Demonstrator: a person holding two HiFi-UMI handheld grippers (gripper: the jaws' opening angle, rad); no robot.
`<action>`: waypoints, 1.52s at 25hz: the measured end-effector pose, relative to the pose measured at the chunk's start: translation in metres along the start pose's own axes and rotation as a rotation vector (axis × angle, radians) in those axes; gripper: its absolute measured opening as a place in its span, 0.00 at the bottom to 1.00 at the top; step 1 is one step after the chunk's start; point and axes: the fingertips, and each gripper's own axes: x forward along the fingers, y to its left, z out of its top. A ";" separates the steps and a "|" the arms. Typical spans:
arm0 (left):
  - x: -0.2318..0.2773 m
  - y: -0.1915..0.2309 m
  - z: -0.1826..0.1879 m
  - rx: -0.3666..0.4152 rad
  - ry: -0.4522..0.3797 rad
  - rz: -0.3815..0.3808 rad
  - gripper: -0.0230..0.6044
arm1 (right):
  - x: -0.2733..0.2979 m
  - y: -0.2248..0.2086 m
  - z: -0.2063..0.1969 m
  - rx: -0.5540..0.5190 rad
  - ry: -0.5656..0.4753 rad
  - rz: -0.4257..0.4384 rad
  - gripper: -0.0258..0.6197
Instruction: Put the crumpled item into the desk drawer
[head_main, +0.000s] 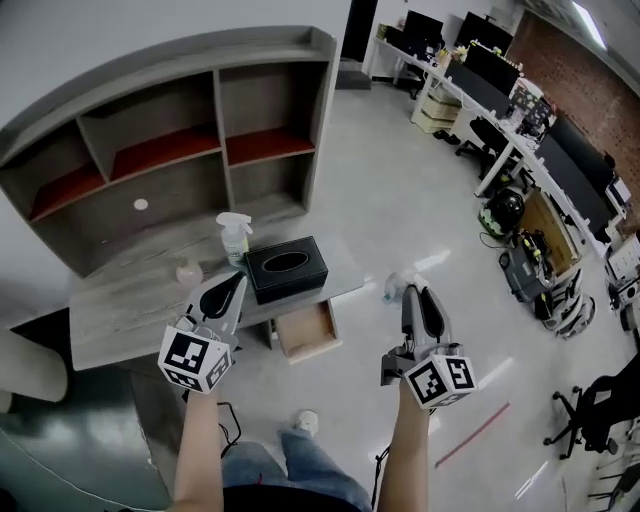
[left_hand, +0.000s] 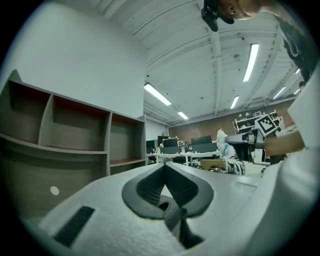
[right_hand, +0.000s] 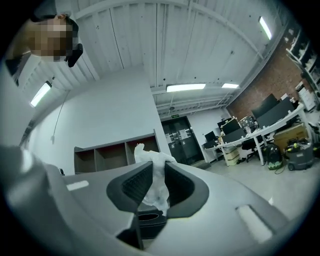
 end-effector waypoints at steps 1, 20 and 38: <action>0.003 0.001 -0.005 0.001 0.011 0.013 0.04 | 0.010 -0.004 -0.004 0.004 0.011 0.020 0.18; 0.028 0.013 -0.102 -0.106 0.167 0.057 0.04 | 0.068 -0.001 -0.206 0.148 0.397 0.177 0.18; 0.030 -0.038 -0.291 -0.321 0.321 -0.014 0.04 | 0.041 -0.054 -0.476 -0.056 0.910 0.052 0.26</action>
